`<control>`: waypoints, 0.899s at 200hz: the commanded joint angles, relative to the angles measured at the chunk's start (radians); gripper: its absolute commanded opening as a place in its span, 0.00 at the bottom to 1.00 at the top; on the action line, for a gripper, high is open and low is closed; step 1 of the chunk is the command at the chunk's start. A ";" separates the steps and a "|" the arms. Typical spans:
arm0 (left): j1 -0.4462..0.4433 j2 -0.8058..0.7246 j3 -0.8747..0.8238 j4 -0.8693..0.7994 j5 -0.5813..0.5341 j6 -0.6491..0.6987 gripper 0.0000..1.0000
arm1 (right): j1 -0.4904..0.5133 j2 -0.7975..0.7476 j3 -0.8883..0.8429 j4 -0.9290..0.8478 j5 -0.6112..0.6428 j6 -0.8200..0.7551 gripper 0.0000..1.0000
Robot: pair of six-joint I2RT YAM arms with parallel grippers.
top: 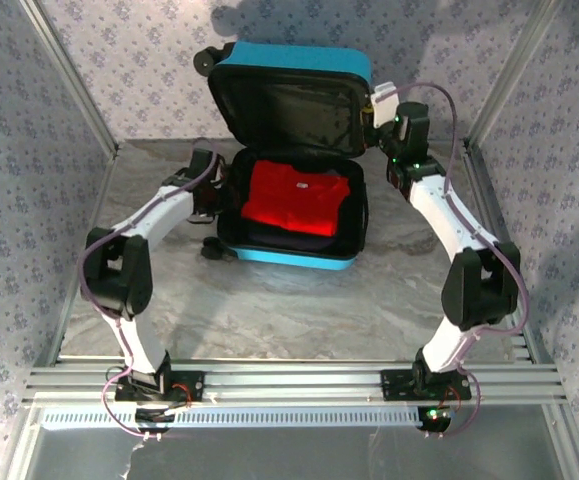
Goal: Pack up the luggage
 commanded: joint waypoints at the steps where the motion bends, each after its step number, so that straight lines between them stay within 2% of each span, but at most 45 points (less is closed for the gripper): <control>1: 0.002 -0.174 0.008 -0.024 0.009 0.011 0.47 | 0.017 -0.109 -0.065 0.091 0.014 -0.012 0.00; 46: 0.002 -0.424 -0.074 -0.037 0.009 -0.002 0.55 | 0.029 -0.243 -0.265 0.187 0.015 -0.039 0.00; 67: 0.002 -0.513 -0.096 -0.046 -0.013 -0.010 0.57 | 0.065 -0.296 -0.418 0.294 0.022 -0.122 0.00; 104: 0.002 -0.621 -0.110 -0.088 -0.055 -0.014 0.60 | 0.147 -0.356 -0.569 0.425 0.087 -0.274 0.00; 117: 0.002 -0.649 -0.110 -0.106 -0.072 -0.008 0.61 | 0.151 -0.385 -0.590 0.412 0.097 -0.270 0.26; 123: 0.002 -0.661 -0.110 -0.114 -0.080 -0.005 0.61 | 0.151 -0.401 -0.591 0.389 0.109 -0.259 0.35; 140: 0.004 -0.693 -0.108 -0.132 -0.093 0.009 0.63 | 0.153 -0.452 -0.587 0.287 0.141 -0.202 0.49; 152: 0.004 -0.713 -0.106 -0.146 -0.104 0.016 0.65 | 0.157 -0.497 -0.583 0.137 0.140 -0.138 0.52; 163: 0.005 -0.728 -0.104 -0.154 -0.116 0.022 0.66 | 0.168 -0.542 -0.613 0.082 0.139 -0.099 0.55; 180: 0.007 -0.743 -0.100 -0.159 -0.137 0.030 0.68 | 0.195 -0.626 -0.670 0.019 0.233 -0.009 0.60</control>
